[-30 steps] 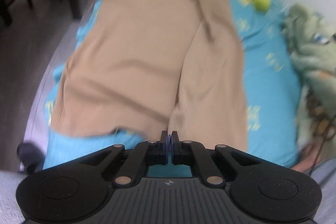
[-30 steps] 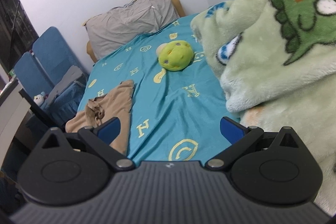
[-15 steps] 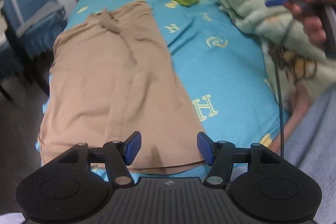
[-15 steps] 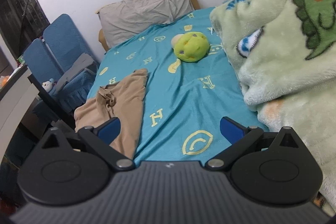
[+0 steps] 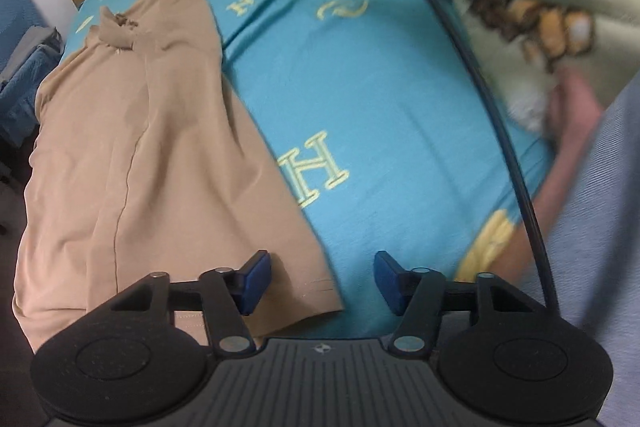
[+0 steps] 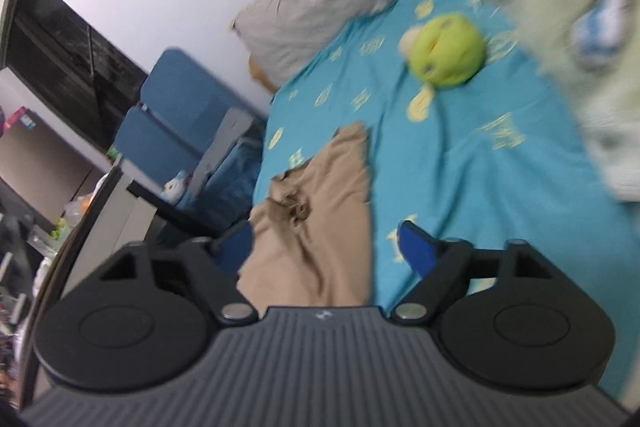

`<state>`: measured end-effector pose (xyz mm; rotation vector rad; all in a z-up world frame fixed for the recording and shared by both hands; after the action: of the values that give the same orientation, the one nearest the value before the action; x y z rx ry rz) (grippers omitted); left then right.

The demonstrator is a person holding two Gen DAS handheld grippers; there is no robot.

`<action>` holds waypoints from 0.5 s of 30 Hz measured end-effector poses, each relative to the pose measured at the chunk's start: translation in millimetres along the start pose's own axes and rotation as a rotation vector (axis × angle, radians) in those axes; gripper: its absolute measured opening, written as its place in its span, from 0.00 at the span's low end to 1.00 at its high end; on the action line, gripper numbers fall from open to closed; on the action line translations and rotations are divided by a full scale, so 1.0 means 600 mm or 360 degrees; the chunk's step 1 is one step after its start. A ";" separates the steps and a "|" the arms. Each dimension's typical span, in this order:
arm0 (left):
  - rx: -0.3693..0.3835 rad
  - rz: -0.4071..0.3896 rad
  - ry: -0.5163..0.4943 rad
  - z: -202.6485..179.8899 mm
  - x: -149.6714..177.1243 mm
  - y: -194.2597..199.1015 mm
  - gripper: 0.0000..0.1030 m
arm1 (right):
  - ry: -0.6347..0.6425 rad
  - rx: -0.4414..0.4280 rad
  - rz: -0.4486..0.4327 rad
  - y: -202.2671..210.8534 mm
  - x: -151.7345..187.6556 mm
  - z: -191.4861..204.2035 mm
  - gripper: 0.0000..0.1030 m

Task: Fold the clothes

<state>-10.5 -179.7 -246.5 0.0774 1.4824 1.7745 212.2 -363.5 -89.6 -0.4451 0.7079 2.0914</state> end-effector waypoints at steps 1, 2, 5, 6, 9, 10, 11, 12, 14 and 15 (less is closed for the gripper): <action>0.0017 -0.0008 0.0027 0.003 0.002 -0.002 0.50 | -0.0004 -0.0022 0.0028 -0.030 -0.003 -0.002 0.78; 0.0025 -0.0018 0.0046 0.008 0.004 0.000 0.43 | 0.0012 -0.0031 0.0036 -0.059 -0.008 -0.005 0.78; 0.0048 -0.0052 0.0144 0.026 0.012 0.006 0.14 | 0.0041 -0.0049 0.0041 -0.141 -0.026 -0.024 0.78; 0.0079 -0.0061 0.0187 0.032 0.016 0.009 0.10 | 0.0044 -0.0044 0.0038 -0.168 -0.031 -0.035 0.78; 0.0172 -0.0136 0.0267 0.045 0.021 0.028 0.05 | 0.0055 0.0030 0.0076 -0.248 -0.044 -0.082 0.78; 0.0204 -0.0178 0.0273 0.047 0.020 0.036 0.05 | 0.0062 0.0046 0.0098 -0.276 -0.046 -0.098 0.74; 0.0236 -0.0219 0.0279 0.048 0.020 0.044 0.04 | 0.0065 0.0025 0.0107 -0.301 -0.048 -0.112 0.70; 0.0272 -0.0265 0.0274 0.049 0.021 0.053 0.04 | 0.0043 0.0005 0.0104 -0.324 -0.048 -0.125 0.70; 0.0349 -0.0346 0.0241 0.049 0.025 0.067 0.04 | 0.0033 -0.0021 0.0096 -0.364 -0.047 -0.144 0.70; 0.0383 -0.0379 0.0227 0.051 0.027 0.073 0.04 | 0.0042 -0.0029 0.0093 -0.381 -0.046 -0.151 0.68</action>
<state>-29.0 -145.1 -206.7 -0.1023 1.7260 1.4319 421.0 -330.2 -218.6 -0.4683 0.7253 2.1518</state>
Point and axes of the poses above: each gripper's, at about its wrist camera, not at the fingertips, and y roughly against the way its jaws point, z to its left, x to its underside, the point moved 7 cm from there along -y, roughly the way its jaws point, and after that the axes turned 10 degrees about -x, right-handed, at the moved point
